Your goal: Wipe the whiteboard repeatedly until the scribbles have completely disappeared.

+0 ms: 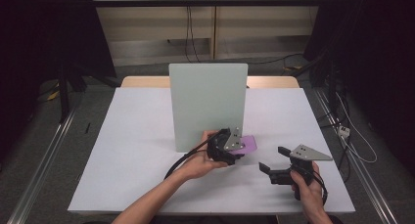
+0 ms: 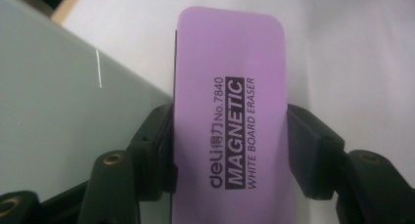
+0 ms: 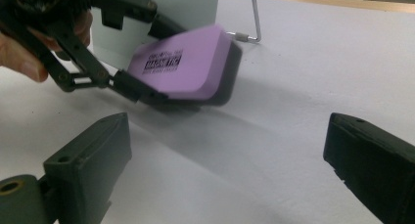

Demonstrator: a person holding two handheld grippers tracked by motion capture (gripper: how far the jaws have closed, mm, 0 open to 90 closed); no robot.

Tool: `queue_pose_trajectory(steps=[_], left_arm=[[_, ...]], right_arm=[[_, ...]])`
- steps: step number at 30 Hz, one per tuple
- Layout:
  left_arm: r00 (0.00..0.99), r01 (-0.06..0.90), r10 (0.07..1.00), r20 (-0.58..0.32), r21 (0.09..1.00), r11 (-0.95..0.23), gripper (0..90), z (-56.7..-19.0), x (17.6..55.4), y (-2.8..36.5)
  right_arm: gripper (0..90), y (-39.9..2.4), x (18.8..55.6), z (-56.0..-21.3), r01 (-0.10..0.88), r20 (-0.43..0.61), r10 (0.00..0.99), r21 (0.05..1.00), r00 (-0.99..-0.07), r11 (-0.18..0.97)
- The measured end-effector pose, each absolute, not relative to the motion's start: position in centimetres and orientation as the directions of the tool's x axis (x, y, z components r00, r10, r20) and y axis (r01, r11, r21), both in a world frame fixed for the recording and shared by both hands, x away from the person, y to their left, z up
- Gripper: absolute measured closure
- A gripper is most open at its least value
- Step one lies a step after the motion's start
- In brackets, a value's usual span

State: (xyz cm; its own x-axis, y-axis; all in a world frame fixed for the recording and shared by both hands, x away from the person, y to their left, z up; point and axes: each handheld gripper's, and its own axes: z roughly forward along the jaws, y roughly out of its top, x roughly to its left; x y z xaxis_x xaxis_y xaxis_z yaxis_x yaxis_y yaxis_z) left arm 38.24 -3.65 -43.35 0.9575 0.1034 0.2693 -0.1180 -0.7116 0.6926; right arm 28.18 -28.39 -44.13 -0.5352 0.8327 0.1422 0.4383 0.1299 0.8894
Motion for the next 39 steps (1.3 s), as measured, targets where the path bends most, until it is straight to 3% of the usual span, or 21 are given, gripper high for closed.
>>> queue_pose_trajectory(steps=[7, 16, 31, 39], left_arm=[[0.944, -0.121, 0.126, 0.304, 0.677, -0.726, 41.1, -42.8, 38.3, -1.0], [0.906, -0.081, 0.27, 0.327, 0.759, -0.647, 41.1, -38.2, 40.0, 3.5], [0.945, -0.096, 0.151, 0.291, 0.684, -0.723, 41.0, -42.6, 38.3, 0.1], [0.945, -0.064, 0.178, 0.276, 0.686, -0.725, 41.0, -42.8, 38.3, 1.9]], right_arm=[[3.8, -28.3, 28.2, -44.1, 0.441, 0.14, 0.835, 0.888, -0.532, 0.132], [3.8, -28.2, 28.4, -44.2, 0.446, 0.141, 0.837, 0.885, -0.529, 0.133], [3.9, -28.2, 28.3, -44.2, 0.442, 0.138, 0.834, 0.887, -0.534, 0.136], [3.8, -28.2, 28.3, -44.2, 0.443, 0.141, 0.834, 0.886, -0.533, 0.134]])
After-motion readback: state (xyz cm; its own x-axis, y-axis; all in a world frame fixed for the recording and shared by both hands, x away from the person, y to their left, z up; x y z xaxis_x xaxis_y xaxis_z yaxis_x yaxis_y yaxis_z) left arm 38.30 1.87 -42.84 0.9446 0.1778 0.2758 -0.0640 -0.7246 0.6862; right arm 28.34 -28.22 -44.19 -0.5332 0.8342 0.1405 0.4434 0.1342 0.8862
